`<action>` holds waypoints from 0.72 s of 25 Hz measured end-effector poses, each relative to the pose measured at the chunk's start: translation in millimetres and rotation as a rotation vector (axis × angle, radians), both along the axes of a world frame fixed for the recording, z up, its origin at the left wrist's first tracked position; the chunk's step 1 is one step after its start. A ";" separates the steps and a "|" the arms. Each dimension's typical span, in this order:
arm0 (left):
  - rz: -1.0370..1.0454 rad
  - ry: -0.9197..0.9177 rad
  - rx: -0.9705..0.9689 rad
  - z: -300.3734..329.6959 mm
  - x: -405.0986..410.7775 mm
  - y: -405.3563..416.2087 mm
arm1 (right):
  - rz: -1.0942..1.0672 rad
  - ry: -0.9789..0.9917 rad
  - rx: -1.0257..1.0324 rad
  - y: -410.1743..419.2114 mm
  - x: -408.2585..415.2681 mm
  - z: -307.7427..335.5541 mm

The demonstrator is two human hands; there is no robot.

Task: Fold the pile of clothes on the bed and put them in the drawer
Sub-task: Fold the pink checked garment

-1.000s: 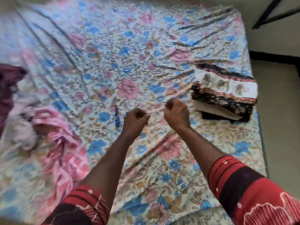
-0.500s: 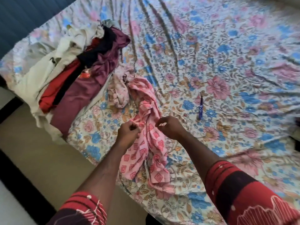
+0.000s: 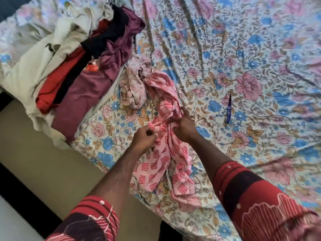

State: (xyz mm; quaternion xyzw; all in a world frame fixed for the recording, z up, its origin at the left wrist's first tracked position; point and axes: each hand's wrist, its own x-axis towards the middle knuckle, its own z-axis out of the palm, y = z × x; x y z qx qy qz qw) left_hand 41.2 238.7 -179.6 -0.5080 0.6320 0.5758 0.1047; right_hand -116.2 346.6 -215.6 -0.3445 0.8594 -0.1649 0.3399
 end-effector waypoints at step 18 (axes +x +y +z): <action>0.244 0.277 0.223 11.9 -5.3 -17.0 | -0.645 -0.767 -0.419 33.1 19.5 33.1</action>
